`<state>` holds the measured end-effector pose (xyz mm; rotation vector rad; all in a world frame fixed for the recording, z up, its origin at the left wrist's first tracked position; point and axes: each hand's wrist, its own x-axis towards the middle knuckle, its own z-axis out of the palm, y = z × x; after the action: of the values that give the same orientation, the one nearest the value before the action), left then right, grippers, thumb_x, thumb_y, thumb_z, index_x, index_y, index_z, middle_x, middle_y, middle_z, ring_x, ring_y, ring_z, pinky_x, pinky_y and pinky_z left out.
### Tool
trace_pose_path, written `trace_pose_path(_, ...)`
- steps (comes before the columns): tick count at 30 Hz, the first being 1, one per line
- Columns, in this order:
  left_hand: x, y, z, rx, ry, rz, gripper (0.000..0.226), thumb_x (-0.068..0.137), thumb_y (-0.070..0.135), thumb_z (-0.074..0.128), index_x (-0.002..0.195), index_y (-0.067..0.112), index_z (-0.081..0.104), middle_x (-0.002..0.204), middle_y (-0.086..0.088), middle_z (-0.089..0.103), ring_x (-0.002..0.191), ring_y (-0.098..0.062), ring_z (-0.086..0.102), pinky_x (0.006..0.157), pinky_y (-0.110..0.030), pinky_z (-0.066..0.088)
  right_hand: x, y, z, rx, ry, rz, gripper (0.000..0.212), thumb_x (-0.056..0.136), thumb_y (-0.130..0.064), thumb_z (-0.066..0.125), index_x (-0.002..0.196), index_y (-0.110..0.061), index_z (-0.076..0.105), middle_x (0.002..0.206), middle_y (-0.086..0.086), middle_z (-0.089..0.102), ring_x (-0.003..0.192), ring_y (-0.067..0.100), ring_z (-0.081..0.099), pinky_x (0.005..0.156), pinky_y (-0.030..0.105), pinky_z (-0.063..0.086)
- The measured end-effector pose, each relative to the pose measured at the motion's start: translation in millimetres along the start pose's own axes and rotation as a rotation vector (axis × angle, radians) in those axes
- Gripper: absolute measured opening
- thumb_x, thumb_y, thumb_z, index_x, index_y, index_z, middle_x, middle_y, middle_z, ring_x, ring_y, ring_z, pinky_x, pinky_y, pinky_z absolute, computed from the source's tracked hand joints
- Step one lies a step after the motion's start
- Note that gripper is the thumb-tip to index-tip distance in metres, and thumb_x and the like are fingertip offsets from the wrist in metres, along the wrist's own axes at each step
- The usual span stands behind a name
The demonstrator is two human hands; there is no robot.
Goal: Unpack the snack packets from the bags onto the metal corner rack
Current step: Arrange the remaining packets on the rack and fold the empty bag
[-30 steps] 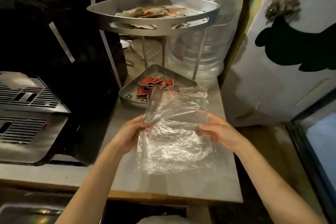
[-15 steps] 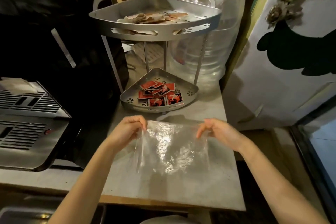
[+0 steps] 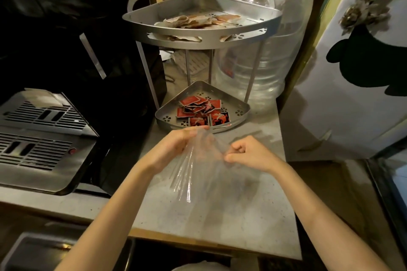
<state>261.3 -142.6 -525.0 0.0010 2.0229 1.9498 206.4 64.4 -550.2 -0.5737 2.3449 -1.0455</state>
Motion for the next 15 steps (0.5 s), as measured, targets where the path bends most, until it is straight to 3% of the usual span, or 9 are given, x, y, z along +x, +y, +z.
trace_pose_path(2, -7, -1, 8, 0.174, 0.053, 0.039, 0.040, 0.074, 0.043, 0.068, 0.112, 0.041, 0.055, 0.113, 0.019, 0.061, 0.105, 0.006, 0.056, 0.082, -0.012, 0.043, 1, 2, 4, 0.003, 0.063, -0.010, 0.014, 0.079, -0.021, 0.068, 0.081, -0.009, 0.073, 0.073, 0.008, 0.070, 0.068, 0.024, 0.064, 0.062, 0.029, 0.047)
trace_pose_path(4, -9, -2, 17, 0.349, 0.167, 0.098, 0.047, 0.072, 0.029, 0.075, 0.113, 0.036, 0.052, 0.113, 0.015, 0.059, 0.102, 0.002, 0.057, 0.084, -0.013, 0.043, 1, 1, 8, 0.018, 0.111, -0.016, 0.015, 0.081, -0.022, 0.067, 0.083, -0.009, 0.074, 0.074, 0.012, 0.072, 0.071, 0.030, 0.066, 0.062, 0.031, 0.048)
trace_pose_path(6, -10, 3, 24, 0.551, 0.266, 0.156, 0.049, 0.078, 0.018, 0.069, 0.120, 0.031, 0.050, 0.112, 0.008, 0.059, 0.101, -0.009, 0.058, 0.086, -0.024, 0.048, 1, -1, 9, 0.092, 0.124, 0.004, 0.014, 0.082, -0.020, 0.067, 0.090, -0.012, 0.074, 0.079, 0.007, 0.074, 0.074, 0.020, 0.070, 0.063, 0.027, 0.053)
trace_pose_path(8, -13, 9, 23, 0.633, 0.281, 0.209, 0.048, 0.083, 0.016, 0.063, 0.127, 0.029, 0.048, 0.118, 0.007, 0.059, 0.104, -0.010, 0.058, 0.090, -0.027, 0.049, -1, -3, 6, 0.205, 0.064, 0.001, 0.016, 0.082, -0.016, 0.067, 0.097, -0.015, 0.072, 0.082, -0.001, 0.073, 0.072, 0.004, 0.069, 0.062, 0.015, 0.054)
trace_pose_path(10, -19, 20, 15, 0.486, 0.320, 0.210, 0.052, 0.080, 0.030, 0.065, 0.129, 0.028, 0.047, 0.120, 0.015, 0.055, 0.107, 0.001, 0.053, 0.094, -0.017, 0.044, -5, -2, -1, 0.243, 0.005, -0.029, 0.014, 0.080, -0.016, 0.069, 0.094, -0.018, 0.072, 0.082, -0.006, 0.072, 0.066, -0.003, 0.064, 0.060, 0.009, 0.049)
trace_pose_path(12, -25, 16, 0, 0.256, 0.420, 0.174, 0.071, 0.068, 0.055, 0.066, 0.130, 0.026, 0.047, 0.119, 0.015, 0.056, 0.106, 0.004, 0.052, 0.089, -0.009, 0.042, -8, -2, -8, 0.320, 0.003, -0.040, 0.010, 0.079, -0.016, 0.070, 0.089, -0.017, 0.072, 0.070, -0.011, 0.071, 0.050, -0.004, 0.055, 0.050, 0.009, 0.041)
trace_pose_path(15, -32, -6, -13, -0.064, 0.513, 0.041, 0.124, 0.038, 0.081, 0.066, 0.140, 0.019, 0.032, 0.141, -0.006, 0.044, 0.126, -0.020, 0.046, 0.108, -0.036, 0.036, -8, 5, -12, 0.587, 0.056, -0.001, 0.015, 0.079, -0.003, 0.067, 0.093, -0.007, 0.069, 0.059, -0.012, 0.070, 0.053, -0.004, 0.060, 0.052, 0.010, 0.044)
